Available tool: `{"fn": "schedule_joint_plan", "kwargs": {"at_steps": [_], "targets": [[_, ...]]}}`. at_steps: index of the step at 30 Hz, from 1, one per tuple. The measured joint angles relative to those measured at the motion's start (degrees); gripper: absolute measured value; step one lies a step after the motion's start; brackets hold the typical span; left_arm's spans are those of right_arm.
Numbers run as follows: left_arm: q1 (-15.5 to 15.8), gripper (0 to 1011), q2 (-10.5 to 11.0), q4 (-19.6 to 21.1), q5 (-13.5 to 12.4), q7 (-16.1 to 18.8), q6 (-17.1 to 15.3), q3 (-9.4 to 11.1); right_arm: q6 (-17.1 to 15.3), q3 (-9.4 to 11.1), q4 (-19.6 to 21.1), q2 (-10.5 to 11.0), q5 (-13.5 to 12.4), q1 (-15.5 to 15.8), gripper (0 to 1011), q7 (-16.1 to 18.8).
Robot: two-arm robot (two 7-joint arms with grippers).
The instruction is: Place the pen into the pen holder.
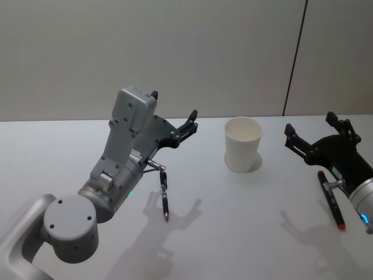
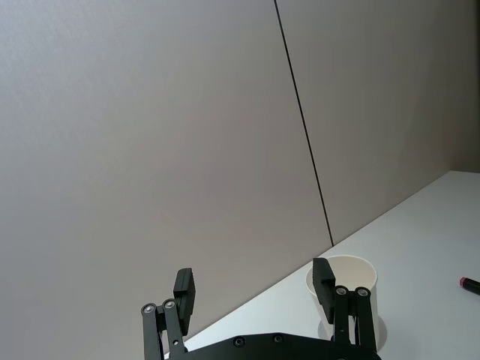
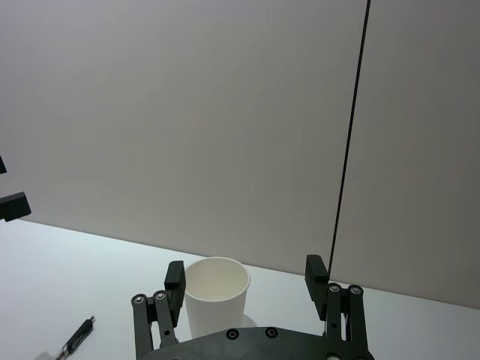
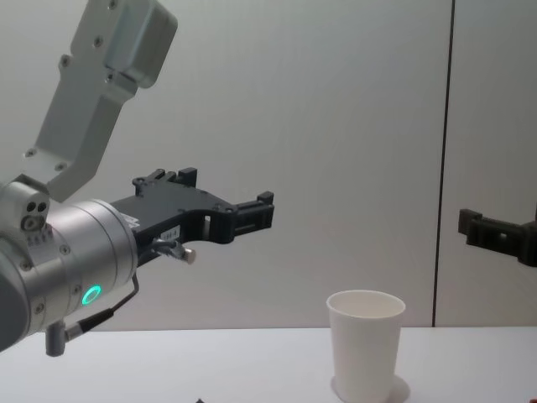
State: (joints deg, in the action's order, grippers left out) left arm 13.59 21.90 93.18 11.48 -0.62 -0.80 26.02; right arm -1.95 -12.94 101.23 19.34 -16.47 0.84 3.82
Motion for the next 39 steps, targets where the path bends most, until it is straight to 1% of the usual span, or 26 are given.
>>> {"fn": "schedule_joint_plan", "kwargs": {"at_steps": [32, 37, 39], "targets": [[0.0, 1004, 0.0, 0.0, 0.0, 0.0, 0.0, 0.0, 0.0, 0.0, 0.0, -0.1, 0.2, 0.0, 1001, 0.0], [0.0, 1004, 0.0, 0.0, 0.0, 0.0, 0.0, 0.0, -0.7, -0.3, 0.5, -0.4, 0.8, 0.1, 1002, -0.5], [0.0, 1004, 0.0, 0.0, 0.0, 0.0, 0.0, 0.0, -1.6, -0.4, 0.9, -0.6, 1.2, 0.1, 1002, -1.1]]}}
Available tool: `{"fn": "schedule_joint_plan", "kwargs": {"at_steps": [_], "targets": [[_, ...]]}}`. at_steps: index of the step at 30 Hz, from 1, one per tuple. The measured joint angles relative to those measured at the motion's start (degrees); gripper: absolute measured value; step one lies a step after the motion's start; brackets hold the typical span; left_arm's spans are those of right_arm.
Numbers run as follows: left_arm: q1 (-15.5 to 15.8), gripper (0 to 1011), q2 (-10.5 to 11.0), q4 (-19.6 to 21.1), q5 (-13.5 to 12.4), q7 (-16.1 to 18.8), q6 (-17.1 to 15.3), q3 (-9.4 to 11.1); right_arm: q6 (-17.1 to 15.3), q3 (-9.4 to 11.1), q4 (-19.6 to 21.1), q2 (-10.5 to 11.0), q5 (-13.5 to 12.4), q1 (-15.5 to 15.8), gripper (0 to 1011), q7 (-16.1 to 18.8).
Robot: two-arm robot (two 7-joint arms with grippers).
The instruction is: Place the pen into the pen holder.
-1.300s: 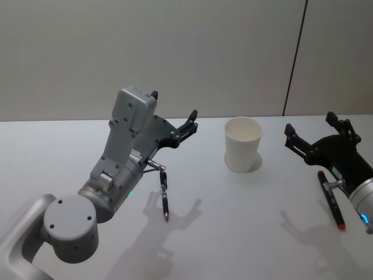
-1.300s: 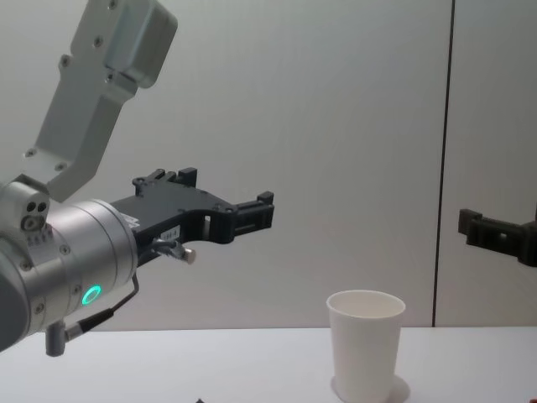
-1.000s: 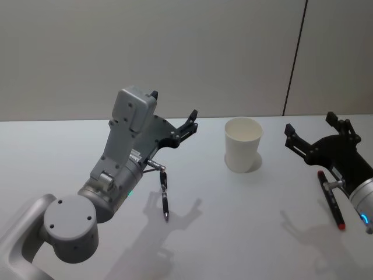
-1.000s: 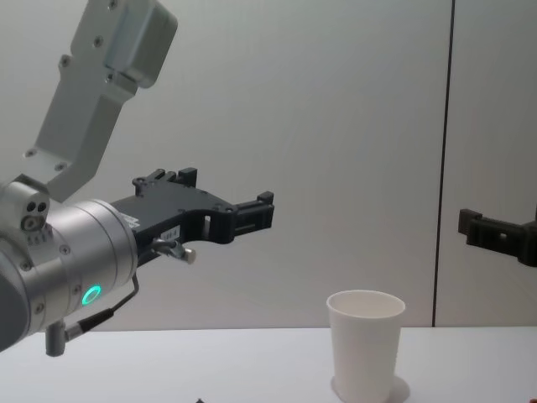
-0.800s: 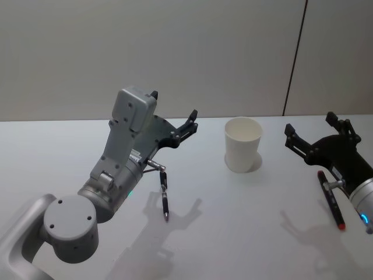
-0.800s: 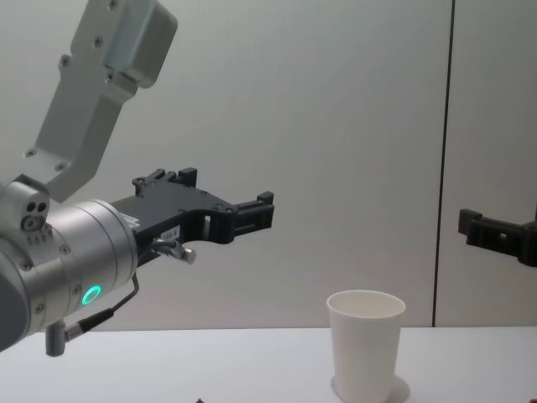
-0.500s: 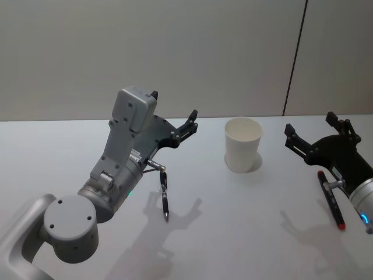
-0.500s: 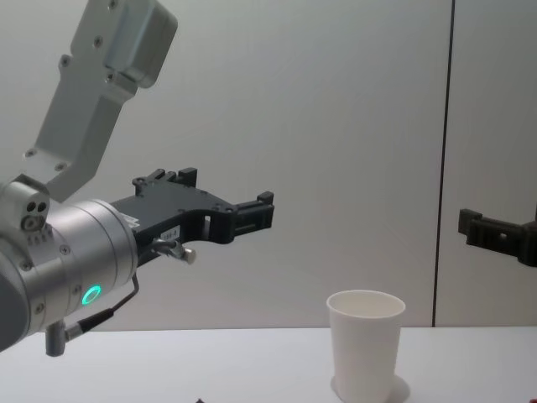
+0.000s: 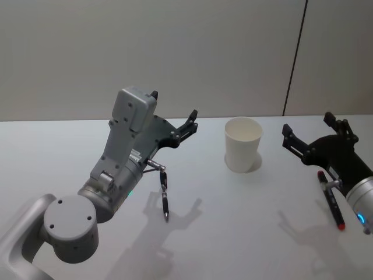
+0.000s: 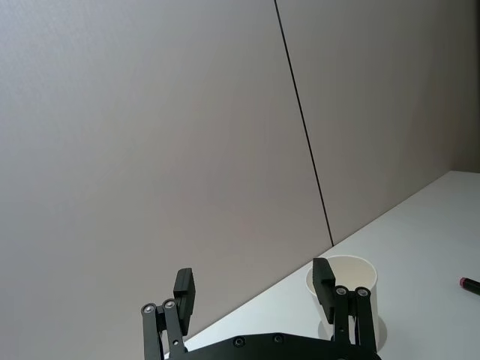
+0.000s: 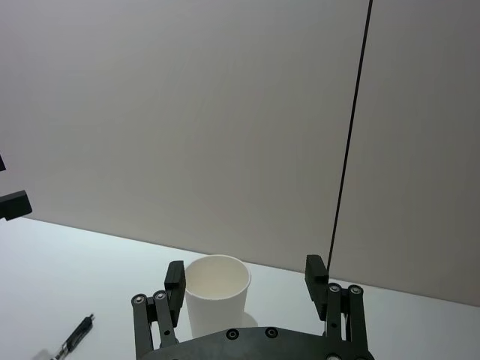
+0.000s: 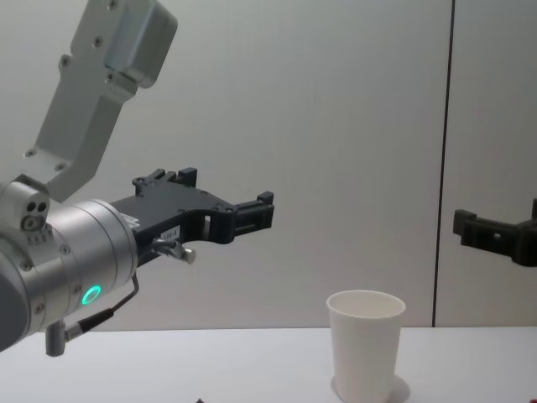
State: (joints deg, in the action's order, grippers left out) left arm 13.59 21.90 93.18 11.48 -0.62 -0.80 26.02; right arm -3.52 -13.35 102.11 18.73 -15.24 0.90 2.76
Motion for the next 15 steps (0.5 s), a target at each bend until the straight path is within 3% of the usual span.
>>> {"fn": "schedule_joint_plan", "kwargs": {"at_steps": [15], "targets": [[0.0, 1004, 0.0, 0.0, 0.0, 0.0, 0.0, 0.0, -10.4, -0.5, 2.4, -1.8, 2.3, -0.9, 1001, -4.5]]}}
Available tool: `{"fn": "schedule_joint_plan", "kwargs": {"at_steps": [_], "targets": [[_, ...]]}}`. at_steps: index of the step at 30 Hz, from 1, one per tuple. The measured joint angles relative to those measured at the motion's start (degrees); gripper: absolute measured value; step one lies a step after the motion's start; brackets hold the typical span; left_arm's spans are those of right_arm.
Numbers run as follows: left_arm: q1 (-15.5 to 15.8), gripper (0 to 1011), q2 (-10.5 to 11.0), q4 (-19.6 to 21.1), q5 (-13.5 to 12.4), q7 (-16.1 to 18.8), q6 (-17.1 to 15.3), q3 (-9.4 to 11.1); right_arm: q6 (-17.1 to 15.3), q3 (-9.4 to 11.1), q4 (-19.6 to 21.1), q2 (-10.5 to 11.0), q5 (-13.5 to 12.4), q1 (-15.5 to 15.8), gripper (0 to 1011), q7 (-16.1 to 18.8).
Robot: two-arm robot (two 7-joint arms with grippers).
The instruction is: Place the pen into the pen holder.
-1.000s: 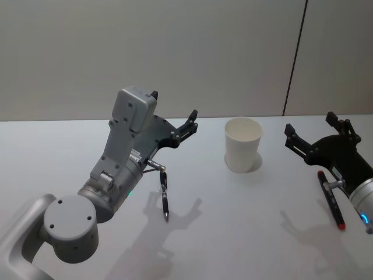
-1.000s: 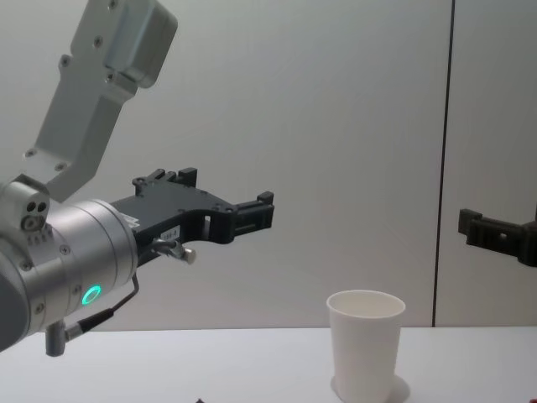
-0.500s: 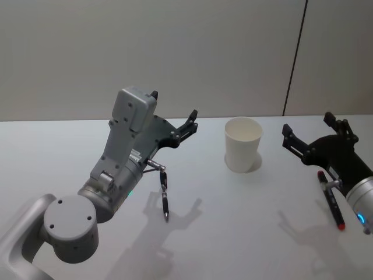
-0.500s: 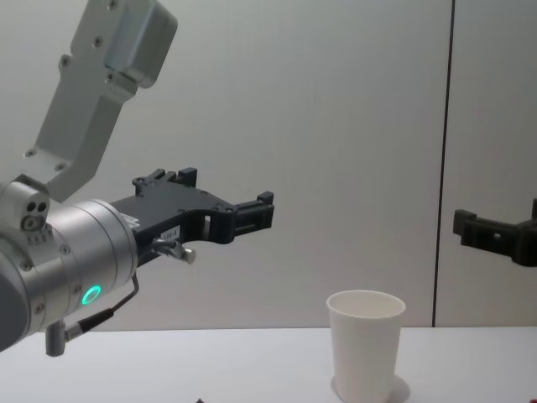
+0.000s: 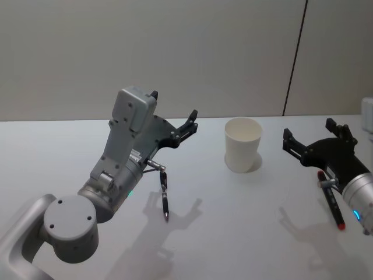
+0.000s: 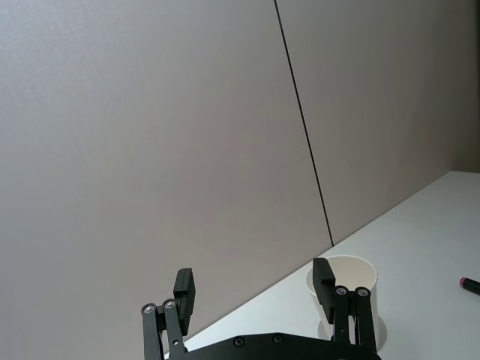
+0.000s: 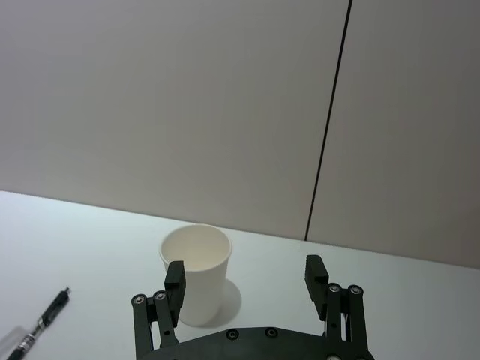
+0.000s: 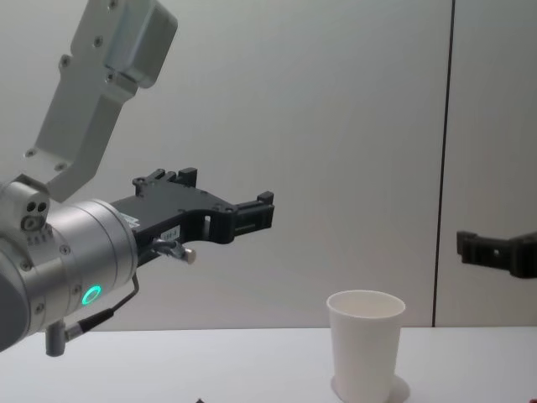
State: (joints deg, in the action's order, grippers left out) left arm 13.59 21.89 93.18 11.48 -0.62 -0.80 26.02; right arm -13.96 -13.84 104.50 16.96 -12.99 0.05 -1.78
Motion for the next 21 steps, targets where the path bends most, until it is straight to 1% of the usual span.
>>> {"fn": "schedule_joint_plan", "kwargs": {"at_steps": [1, 2, 3, 6, 9, 10, 13, 21], "targets": [[0.0, 1004, 0.0, 0.0, 0.0, 0.0, 0.0, 0.0, -1.5, 0.0, 0.2, -0.1, 0.3, -0.1, 1002, -0.5], [0.0, 1004, 0.0, 0.0, 0.0, 0.0, 0.0, 0.0, -1.8, 0.0, 0.3, -0.1, 0.4, -0.2, 1002, -0.6], [0.0, 1004, 0.0, 0.0, 0.0, 0.0, 0.0, 0.0, -3.2, 0.1, 0.4, -0.2, 0.6, -0.3, 1001, -1.1], [0.0, 1004, 0.0, 0.0, 0.0, 0.0, 0.0, 0.0, -5.5, 0.2, 0.6, -0.3, 1.1, -0.4, 1002, -1.8], [0.0, 1004, 0.0, 0.0, 0.0, 0.0, 0.0, 0.0, -7.5, 0.4, 0.7, -0.4, 1.4, -0.6, 1001, -2.4], [0.0, 1004, 0.0, 0.0, 0.0, 0.0, 0.0, 0.0, -7.5, 0.4, 0.7, -0.4, 1.4, -0.6, 1001, -2.4], [0.0, 1004, 0.0, 0.0, 0.0, 0.0, 0.0, 0.0, -9.9, 0.8, 0.8, -0.4, 1.6, -0.8, 1002, -3.2], [0.0, 1004, 0.0, 0.0, 0.0, 0.0, 0.0, 0.0, -14.4, 1.7, 0.1, -0.6, 1.8, -1.7, 1001, -4.6]]}}
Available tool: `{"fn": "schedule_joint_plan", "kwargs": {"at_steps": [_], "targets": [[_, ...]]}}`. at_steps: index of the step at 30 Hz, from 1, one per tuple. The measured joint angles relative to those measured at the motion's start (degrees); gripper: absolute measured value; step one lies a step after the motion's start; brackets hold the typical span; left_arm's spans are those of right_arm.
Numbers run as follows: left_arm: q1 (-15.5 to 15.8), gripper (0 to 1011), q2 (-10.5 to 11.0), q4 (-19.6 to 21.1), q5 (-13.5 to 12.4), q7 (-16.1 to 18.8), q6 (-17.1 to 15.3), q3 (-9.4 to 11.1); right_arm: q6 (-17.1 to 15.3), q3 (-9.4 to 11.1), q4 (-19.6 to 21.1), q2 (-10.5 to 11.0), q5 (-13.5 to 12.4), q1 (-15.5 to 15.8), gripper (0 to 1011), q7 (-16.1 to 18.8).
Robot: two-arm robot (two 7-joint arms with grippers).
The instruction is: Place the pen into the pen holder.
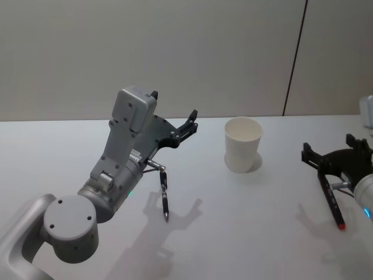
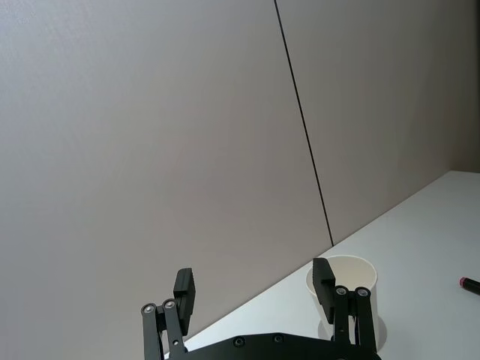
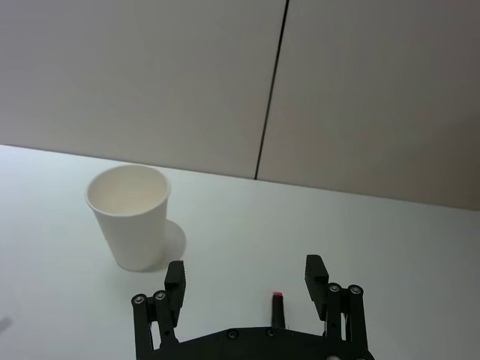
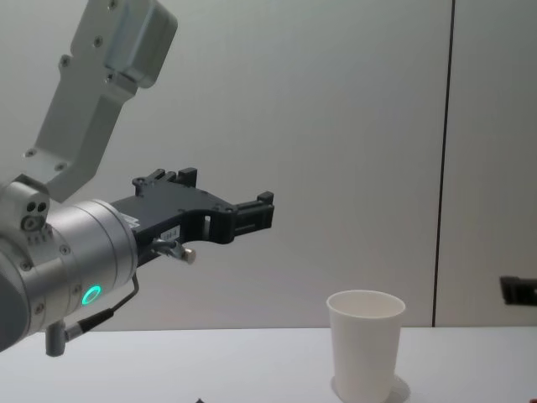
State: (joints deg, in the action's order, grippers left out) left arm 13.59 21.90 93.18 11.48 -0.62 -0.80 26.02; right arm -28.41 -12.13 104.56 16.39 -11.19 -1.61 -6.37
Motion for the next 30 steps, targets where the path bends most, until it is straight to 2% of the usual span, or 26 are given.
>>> {"fn": "schedule_joint_plan", "kwargs": {"at_steps": [10, 20, 30], "targets": [[0.0, 1004, 0.0, 0.0, 0.0, 0.0, 0.0, 0.0, -5.1, 1.5, -3.6, -0.4, -0.1, -2.3, 1001, -1.0], [0.0, 1004, 0.0, 0.0, 0.0, 0.0, 0.0, 0.0, -7.0, 2.5, -8.7, -1.1, -0.4, -5.5, 1001, -0.6], [0.0, 1004, 0.0, 0.0, 0.0, 0.0, 0.0, 0.0, -9.8, 2.5, -13.7, -3.2, 0.0, -9.7, 1001, -0.4]]}}
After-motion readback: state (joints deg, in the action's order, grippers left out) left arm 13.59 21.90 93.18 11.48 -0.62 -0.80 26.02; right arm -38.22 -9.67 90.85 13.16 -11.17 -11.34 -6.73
